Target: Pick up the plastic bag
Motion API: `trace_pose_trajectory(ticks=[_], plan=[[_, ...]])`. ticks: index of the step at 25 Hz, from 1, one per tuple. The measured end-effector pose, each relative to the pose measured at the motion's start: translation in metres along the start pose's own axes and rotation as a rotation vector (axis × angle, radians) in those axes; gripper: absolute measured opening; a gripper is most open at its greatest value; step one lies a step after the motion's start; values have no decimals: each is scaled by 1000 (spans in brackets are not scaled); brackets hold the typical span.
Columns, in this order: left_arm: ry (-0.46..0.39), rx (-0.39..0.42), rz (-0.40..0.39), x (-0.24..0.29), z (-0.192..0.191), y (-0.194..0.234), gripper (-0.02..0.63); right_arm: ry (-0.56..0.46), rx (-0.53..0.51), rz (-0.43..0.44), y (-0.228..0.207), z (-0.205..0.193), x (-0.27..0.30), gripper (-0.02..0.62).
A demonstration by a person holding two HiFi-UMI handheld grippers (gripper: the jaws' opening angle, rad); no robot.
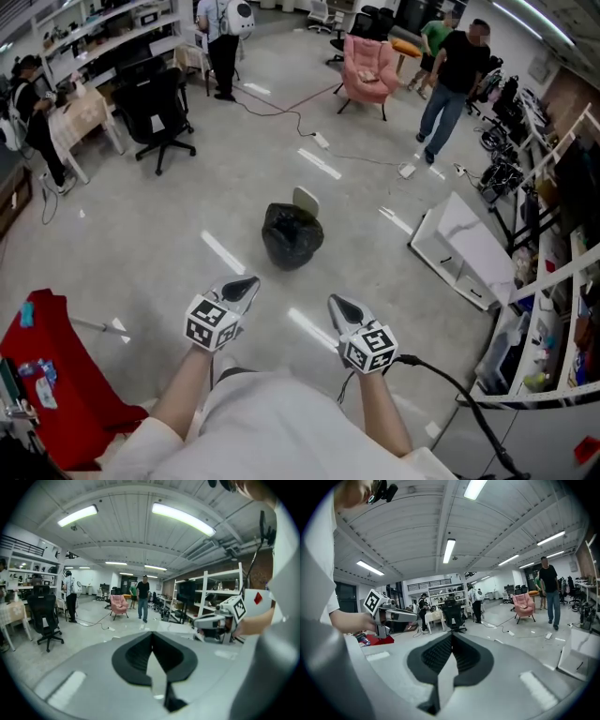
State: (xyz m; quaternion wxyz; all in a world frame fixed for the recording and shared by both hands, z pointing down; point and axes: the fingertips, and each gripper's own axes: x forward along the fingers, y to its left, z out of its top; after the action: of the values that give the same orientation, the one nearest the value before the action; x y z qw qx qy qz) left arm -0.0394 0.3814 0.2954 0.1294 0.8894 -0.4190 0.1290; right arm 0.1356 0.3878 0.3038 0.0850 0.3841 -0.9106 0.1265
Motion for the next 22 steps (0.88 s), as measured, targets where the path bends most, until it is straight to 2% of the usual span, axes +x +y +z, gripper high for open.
trace_pose_trajectory(ticks=[11, 22], plan=[[15, -27, 38, 14, -12, -17, 5, 34, 13, 19, -21, -20, -15, 2], [39, -13, 3, 26, -11, 26, 5, 38, 33, -1, -24, -17, 24, 2]])
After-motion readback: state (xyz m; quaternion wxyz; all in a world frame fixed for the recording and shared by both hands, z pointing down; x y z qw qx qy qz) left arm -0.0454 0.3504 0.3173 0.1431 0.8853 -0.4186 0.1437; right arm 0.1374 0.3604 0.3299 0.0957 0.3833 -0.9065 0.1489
